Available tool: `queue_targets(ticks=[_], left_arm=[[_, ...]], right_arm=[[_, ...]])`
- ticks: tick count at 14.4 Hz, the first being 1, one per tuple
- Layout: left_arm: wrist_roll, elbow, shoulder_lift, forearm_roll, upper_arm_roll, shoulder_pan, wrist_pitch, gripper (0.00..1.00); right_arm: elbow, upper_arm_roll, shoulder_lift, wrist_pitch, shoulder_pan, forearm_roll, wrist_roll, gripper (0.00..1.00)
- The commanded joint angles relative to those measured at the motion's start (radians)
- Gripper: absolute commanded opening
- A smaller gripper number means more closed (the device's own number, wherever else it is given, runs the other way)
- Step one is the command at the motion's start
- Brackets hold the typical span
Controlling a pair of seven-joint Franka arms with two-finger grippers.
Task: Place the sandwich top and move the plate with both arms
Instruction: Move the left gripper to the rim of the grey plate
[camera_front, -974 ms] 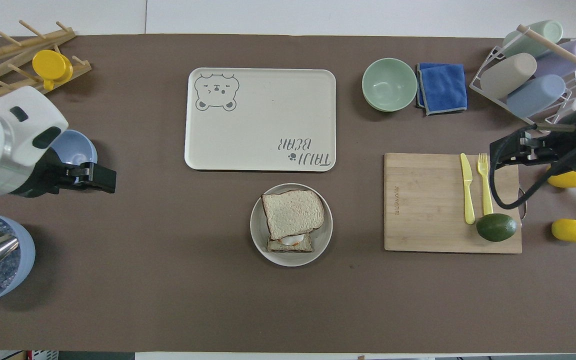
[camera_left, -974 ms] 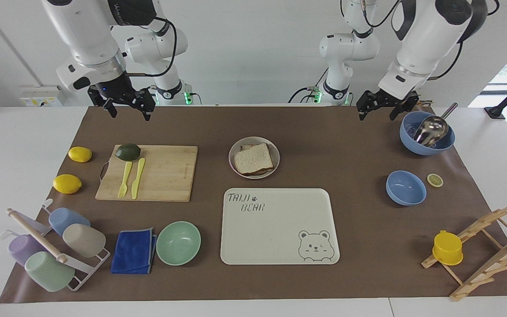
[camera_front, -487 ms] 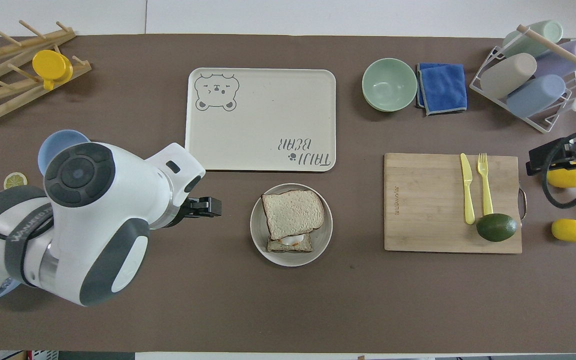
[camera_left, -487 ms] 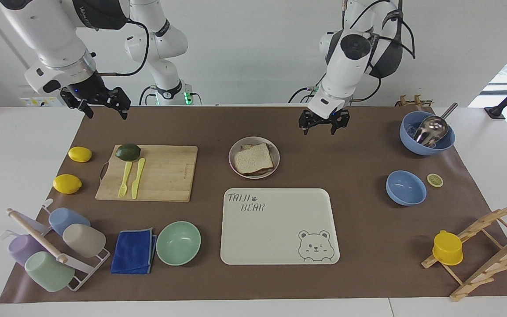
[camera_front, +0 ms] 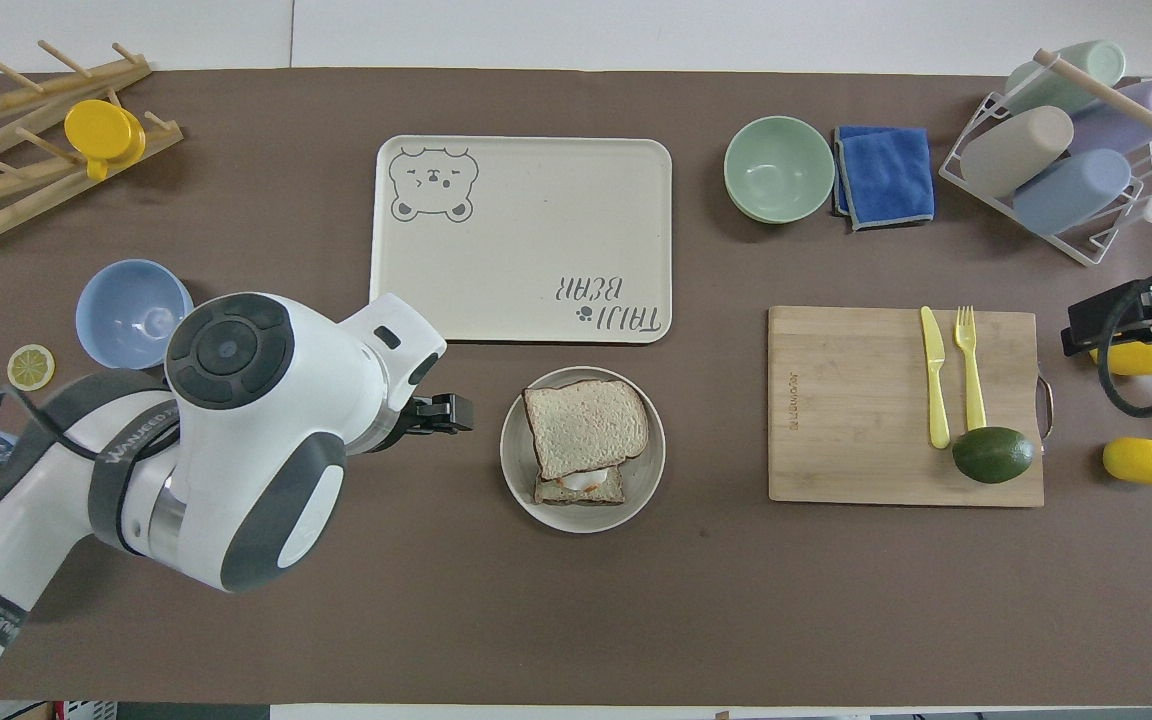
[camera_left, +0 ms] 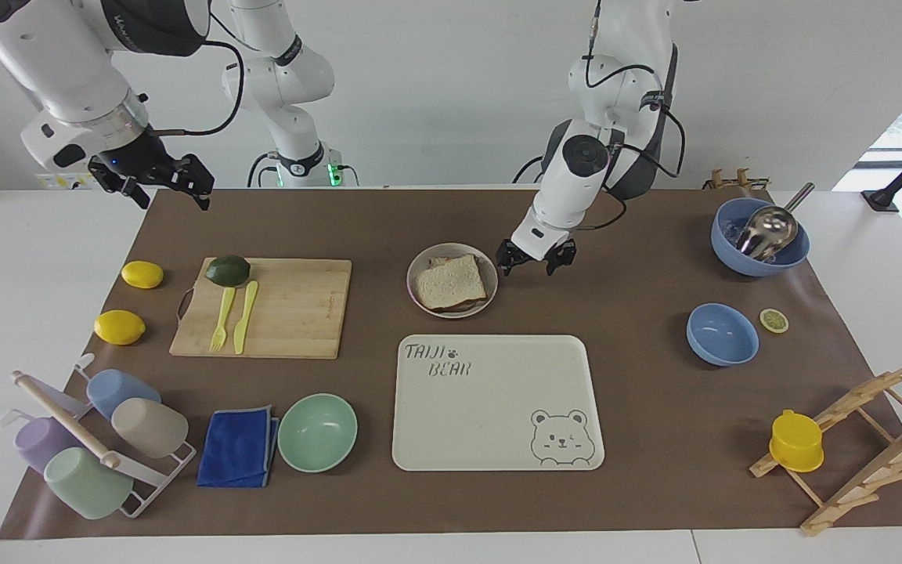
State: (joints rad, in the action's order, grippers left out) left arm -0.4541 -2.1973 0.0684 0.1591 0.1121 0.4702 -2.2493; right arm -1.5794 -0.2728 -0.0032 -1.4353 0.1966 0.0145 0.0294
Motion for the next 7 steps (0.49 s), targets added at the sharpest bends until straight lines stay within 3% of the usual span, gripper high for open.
queue_targets(ticks=[1,3,7], left_arm=[[-0.015,-0.058,-0.007,0.017,-0.015,0.042,-0.064,1.0],[-0.014,-0.062,0.001,0.051,-0.015,0.048,-0.069,1.0],[-0.015,-0.062,0.045,0.089,-0.015,0.086,-0.13,0.86]], right_arm=[[-0.007,0.014,-0.005,0.009,-0.038,-0.021,0.024,1.0],[-0.008,0.015,-0.006,0.009,-0.054,-0.021,0.027,1.0],[-0.007,0.087,-0.001,0.0,-0.124,-0.012,0.126,1.0]])
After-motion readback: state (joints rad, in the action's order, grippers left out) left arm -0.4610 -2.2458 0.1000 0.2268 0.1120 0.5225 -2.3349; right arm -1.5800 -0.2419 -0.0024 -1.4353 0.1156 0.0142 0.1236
